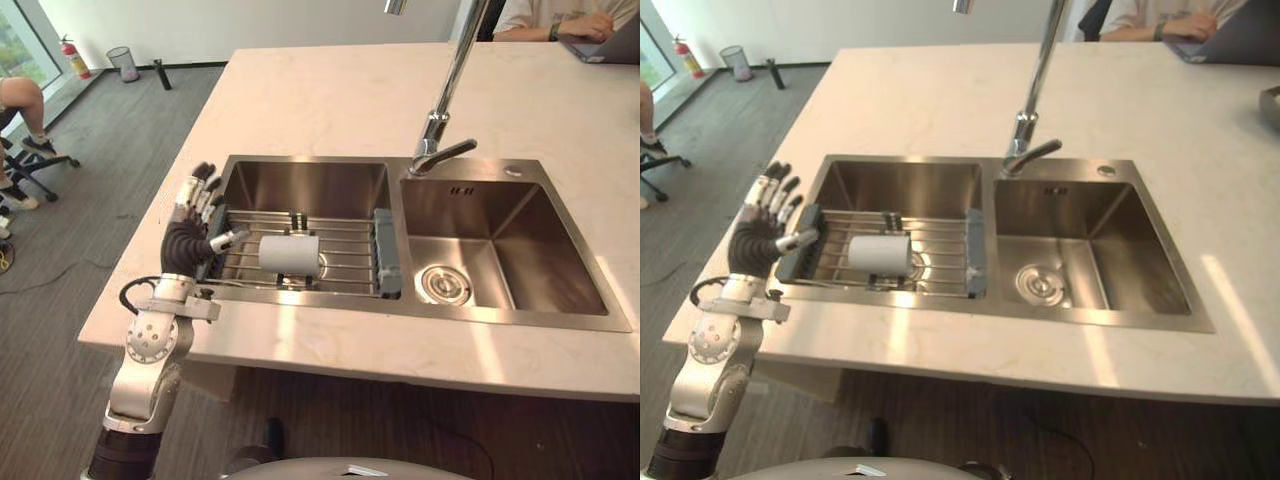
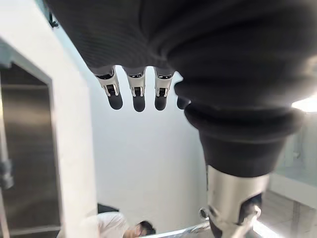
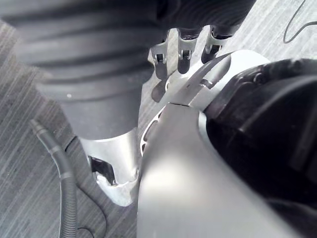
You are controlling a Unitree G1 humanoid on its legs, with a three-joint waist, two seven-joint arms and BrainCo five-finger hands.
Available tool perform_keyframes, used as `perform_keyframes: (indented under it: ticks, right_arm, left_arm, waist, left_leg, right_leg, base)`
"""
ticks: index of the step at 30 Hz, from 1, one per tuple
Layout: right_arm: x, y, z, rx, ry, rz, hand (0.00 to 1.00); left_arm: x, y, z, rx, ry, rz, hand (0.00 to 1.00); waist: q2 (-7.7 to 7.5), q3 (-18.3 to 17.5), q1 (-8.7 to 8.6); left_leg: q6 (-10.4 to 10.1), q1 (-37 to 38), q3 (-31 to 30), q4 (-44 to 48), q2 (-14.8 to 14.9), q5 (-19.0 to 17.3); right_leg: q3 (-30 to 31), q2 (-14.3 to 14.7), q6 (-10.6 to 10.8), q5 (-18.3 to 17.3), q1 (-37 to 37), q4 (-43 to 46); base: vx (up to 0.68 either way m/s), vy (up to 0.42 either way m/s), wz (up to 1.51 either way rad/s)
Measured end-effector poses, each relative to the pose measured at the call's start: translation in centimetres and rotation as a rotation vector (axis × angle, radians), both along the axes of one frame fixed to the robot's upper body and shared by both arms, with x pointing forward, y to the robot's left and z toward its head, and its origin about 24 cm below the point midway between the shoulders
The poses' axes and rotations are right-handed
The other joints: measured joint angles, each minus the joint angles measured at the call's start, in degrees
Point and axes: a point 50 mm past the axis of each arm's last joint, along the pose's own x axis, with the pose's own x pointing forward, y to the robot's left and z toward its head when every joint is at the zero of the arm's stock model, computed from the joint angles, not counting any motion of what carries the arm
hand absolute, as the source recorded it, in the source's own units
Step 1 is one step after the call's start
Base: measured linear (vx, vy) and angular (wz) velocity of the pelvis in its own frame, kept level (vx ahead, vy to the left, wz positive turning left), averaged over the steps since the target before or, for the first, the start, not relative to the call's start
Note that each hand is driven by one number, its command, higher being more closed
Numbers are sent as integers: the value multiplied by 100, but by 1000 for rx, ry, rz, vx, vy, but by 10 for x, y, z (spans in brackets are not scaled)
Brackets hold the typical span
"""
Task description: Walk over to the sink, pick up the cup, carry it to the dishwasher, place the cup inside the dishwasher, then close the dishwasher door
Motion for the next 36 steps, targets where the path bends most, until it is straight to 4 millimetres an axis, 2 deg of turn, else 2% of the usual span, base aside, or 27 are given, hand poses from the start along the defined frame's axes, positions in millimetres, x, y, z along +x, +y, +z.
perform_keyframes:
  ticks: [3, 5, 8, 10, 15, 19, 24, 27, 31, 36]
  right_arm:
    - [3, 2, 0, -7, 9, 45, 0]
    - [4, 3, 0, -7, 15, 66, 0]
    - [3, 3, -1, -19, 36, 79, 0]
    - [4, 4, -1, -24, 43, 99, 0]
    - [3, 6, -1, -23, 46, 92, 0]
    - [4, 6, -1, -26, 42, 89, 0]
    - [4, 7, -1, -23, 39, 87, 0]
    - [4, 7, -1, -27, 35, 88, 0]
    - [9, 7, -1, -34, 17, 95, 0]
    - [11, 7, 0, -40, 15, 132, 0]
  left_arm:
    - [6, -6, -27, 107, 116, -10, 0]
    - [8, -5, -37, 187, 146, 24, 0]
    - [13, 1, -46, 355, 149, 124, 0]
    - [20, 5, -51, 507, 136, 174, 0]
    - [32, 19, -53, 738, 90, 278, 0]
    - [37, 27, -60, 890, 72, 309, 0]
    - [37, 23, -68, 1039, 36, 275, 0]
    - [41, 20, -68, 1081, 20, 254, 0]
    - [46, 20, -67, 1134, 22, 242, 0]
    - [53, 14, -70, 1278, 19, 183, 0]
  waist:
    - [-5, -5, -70]
    - [-24, -19, -82]
    - [-44, -57, -105]
    - [-54, -82, -185]
    - [-128, -115, -225]
    - [-144, -117, -353]
    - [-190, -119, -431]
    - [-191, -118, -449]
    - [-190, -119, -559]
    - [-190, -119, -608]
  left_leg:
    - [-34, 9, 20, -6, 58, -23]
    - [-61, 10, 58, -30, 107, -36]
    - [-96, 21, 145, -35, 183, -49]
    - [-109, 30, 162, -35, 202, -54]
    - [-161, 140, 334, -39, 264, -111]
    - [-180, 139, 378, -39, 280, -131]
    - [-199, 159, 507, -38, 286, -192]
    - [-209, 200, 608, -37, 292, -224]
    - [-213, 206, 621, -37, 294, -228]
    - [-210, 231, 627, -38, 298, -230]
  right_leg:
    - [-1, 70, -37, 62, 65, -144]
    - [34, 130, -66, 99, 71, -210]
    - [96, 200, -99, 163, 85, -293]
    - [103, 217, -106, 176, 104, -324]
    - [261, 259, -126, 260, 167, -471]
    - [290, 273, -127, 274, 160, -514]
    - [387, 273, -114, 311, 156, -605]
    - [392, 268, -108, 314, 160, -609]
    - [393, 268, -102, 319, 159, -618]
    - [401, 264, -88, 349, 159, -618]
  base:
    - [4, -24, -5]
    - [-13, -40, -12]
    - [-6, -43, -15]
    - [-12, -24, -3]
    - [-13, -11, -18]
    - [-7, -15, -8]
    - [27, -17, -11]
    - [32, -22, -12]
    - [2, -4, -2]
    - [-33, -6, -4]
